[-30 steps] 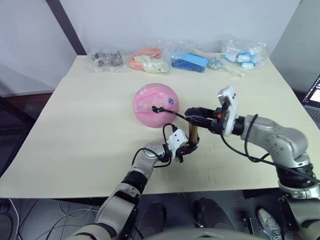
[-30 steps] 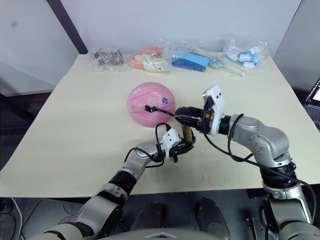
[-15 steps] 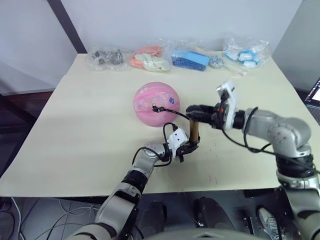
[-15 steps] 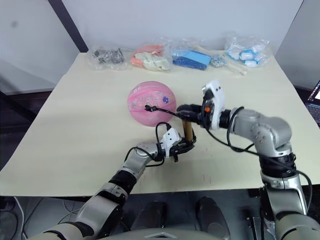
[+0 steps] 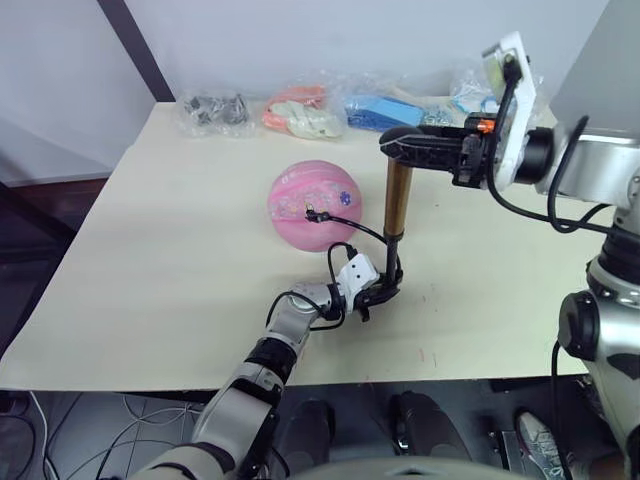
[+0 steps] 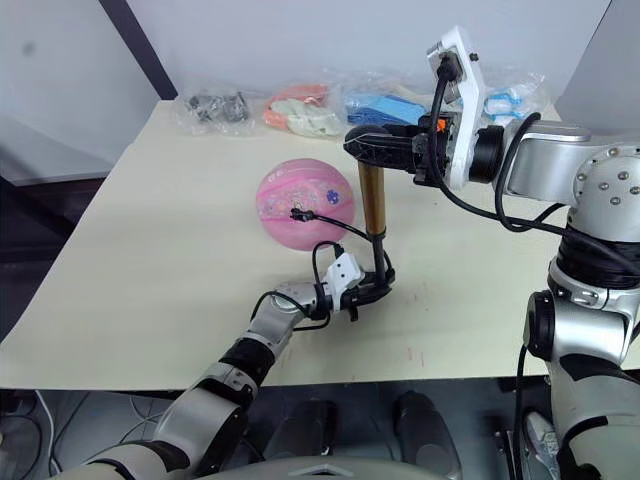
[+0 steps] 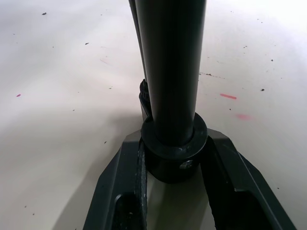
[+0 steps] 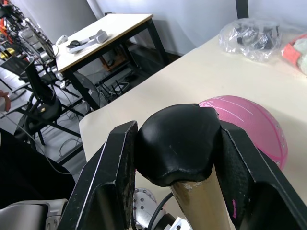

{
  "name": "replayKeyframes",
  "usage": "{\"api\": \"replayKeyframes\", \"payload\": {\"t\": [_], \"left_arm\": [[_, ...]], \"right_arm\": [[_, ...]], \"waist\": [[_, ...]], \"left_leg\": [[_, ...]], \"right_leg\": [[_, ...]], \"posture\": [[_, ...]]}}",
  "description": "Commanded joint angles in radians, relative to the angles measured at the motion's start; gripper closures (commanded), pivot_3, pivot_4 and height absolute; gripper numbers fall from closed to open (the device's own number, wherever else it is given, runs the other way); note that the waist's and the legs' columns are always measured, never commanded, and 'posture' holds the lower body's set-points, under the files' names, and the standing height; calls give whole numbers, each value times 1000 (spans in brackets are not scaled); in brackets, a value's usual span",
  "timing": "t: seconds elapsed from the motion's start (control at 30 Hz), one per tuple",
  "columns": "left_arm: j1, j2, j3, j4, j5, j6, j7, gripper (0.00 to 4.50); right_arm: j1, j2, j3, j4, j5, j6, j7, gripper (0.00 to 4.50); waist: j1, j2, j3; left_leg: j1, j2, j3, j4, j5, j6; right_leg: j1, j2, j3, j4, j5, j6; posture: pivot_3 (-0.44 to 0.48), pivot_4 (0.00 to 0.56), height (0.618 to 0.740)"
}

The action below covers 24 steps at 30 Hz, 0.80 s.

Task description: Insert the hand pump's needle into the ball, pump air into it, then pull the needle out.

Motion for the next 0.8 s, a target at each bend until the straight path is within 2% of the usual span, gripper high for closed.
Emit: {"api": "replayKeyframes", "payload": {"t": [0.03,0.17,0.43,0.53,0.63,0.8], "left_arm": [[53,27,-23,94,51,56,15,3437],[50,25,-24,92,50,60,16,3437],[59,29,-22,78,49,67,19,3437],[60,29,-22,74,49,71,19,3437],[60,29,-22,70,50,74,19,3437],[60,31,-20,66,50,78,19,3437]], "right_arm": [[-18,0,-55,-55,45,-52,-6,2722],[175,22,38,-119,-15,-93,23,2722],[454,57,217,-162,-186,-274,110,2722],[522,62,292,-116,-283,-361,161,2722],[583,67,379,-49,-385,-439,212,2722],[633,88,437,-5,-462,-489,264,2722]], "waist": [[0,0,0],[-1,-3,-2],[-5,-4,-10],[-7,-5,-12],[-8,-7,-13],[-8,-8,-18]], "left_leg": [[0,0,0,0,0,0],[0,-1,0,0,0,0],[4,1,0,1,0,0],[7,2,0,0,0,0],[18,2,1,-3,0,0],[19,3,1,-5,0,0]], "right_leg": [[0,0,0,0,0,0],[1,-1,-1,0,0,0],[3,2,0,0,-3,4],[5,3,0,1,-3,4],[14,3,1,-2,-3,4],[15,4,1,-3,-3,3]], "posture": [[0,150,740],[0,150,740],[0,150,740],[0,150,740],[0,150,740],[0,150,740]]}}
